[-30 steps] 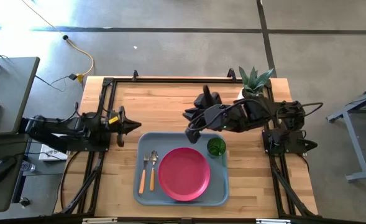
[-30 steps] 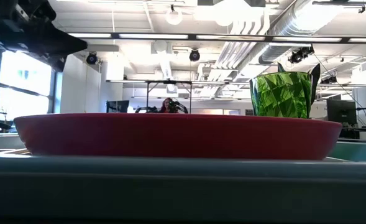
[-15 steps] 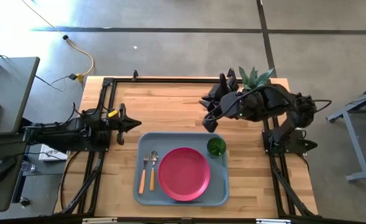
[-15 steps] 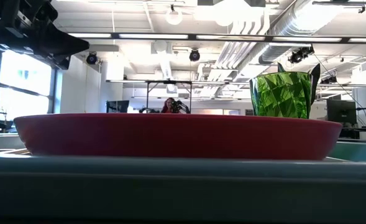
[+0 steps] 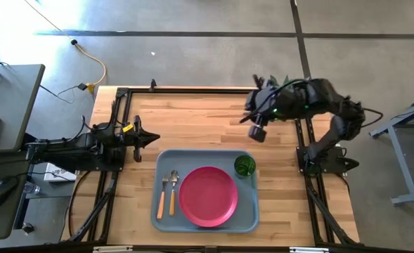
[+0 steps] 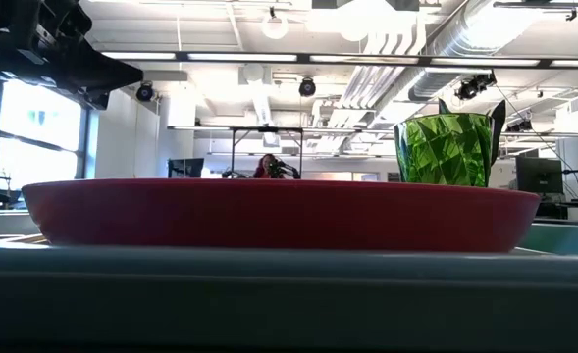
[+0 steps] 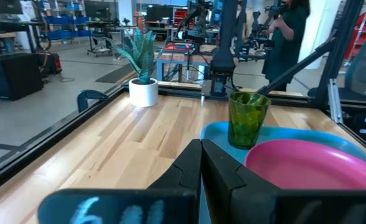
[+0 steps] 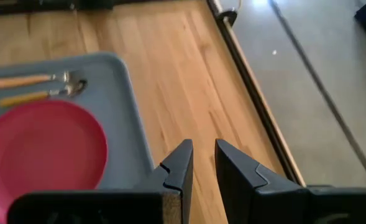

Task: Pick and place plate/cup/fork/spoon on tray
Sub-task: Return to Home Position

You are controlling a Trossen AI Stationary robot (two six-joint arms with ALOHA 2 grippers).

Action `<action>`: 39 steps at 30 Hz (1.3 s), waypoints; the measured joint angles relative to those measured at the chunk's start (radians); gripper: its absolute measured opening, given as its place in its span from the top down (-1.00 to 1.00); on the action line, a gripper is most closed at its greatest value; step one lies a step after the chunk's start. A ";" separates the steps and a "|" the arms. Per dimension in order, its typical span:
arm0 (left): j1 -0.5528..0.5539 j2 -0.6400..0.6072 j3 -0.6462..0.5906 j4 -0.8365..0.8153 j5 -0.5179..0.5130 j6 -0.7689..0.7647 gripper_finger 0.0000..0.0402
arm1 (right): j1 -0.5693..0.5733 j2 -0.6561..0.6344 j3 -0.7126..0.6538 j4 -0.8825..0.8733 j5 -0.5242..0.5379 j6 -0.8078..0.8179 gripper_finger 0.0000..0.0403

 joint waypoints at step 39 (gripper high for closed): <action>0.000 0.000 0.001 0.000 -0.014 -0.017 1.00 | -0.124 -1.163 -1.540 1.009 -0.299 -0.183 1.00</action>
